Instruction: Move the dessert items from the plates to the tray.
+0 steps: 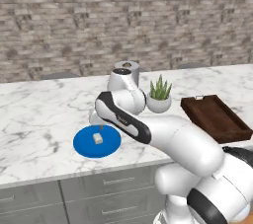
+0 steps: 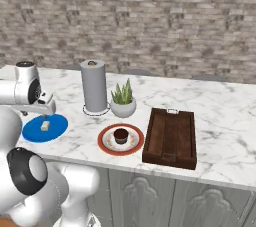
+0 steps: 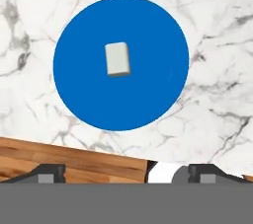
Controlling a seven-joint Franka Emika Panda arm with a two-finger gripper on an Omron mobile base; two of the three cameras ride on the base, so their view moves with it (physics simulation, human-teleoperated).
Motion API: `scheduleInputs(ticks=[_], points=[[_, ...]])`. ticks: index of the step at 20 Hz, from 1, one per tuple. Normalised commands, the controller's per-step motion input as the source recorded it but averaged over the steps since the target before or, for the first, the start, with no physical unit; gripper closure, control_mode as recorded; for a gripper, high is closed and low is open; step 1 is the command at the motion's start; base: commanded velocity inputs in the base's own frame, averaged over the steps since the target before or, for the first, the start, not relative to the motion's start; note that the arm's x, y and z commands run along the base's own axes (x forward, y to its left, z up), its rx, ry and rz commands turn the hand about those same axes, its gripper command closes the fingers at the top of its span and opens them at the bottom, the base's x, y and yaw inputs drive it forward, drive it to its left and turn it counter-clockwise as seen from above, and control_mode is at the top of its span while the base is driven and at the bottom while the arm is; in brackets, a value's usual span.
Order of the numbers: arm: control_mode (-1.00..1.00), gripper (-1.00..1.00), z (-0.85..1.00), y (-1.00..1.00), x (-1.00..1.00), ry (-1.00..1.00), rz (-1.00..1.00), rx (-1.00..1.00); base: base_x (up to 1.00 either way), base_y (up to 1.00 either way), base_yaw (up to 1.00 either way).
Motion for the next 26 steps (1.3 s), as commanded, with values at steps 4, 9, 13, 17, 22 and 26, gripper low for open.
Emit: scheduleInputs(ticks=[4, 9, 13, 17, 22, 26], points=[[-1.0, -1.0, -0.54, 0.52, 0.08, 0.0, 0.0, -0.04, 0.0, 0.0, 0.0], [-1.0, -1.0, -0.4, 0.3, 0.15, 0.0, 0.0, -0.17, 0.0, 0.0, 0.0], [-1.0, -1.0, -0.33, 0.08, 0.3, 0.0, 0.0, -0.1, 0.0, 0.0, 0.0], [-1.0, -1.0, -0.18, 0.0, 0.56, 0.0, 0.0, -0.03, 0.0, 0.0, 0.0], [-1.0, -1.0, -0.12, 0.0, 0.55, 0.0, 0.01, -0.01, 0.0, 0.0, 0.0], [-1.0, -1.0, -0.07, 0.0, 0.03, 0.0, 0.01, -0.01, 0.0, 0.0, 0.0]])
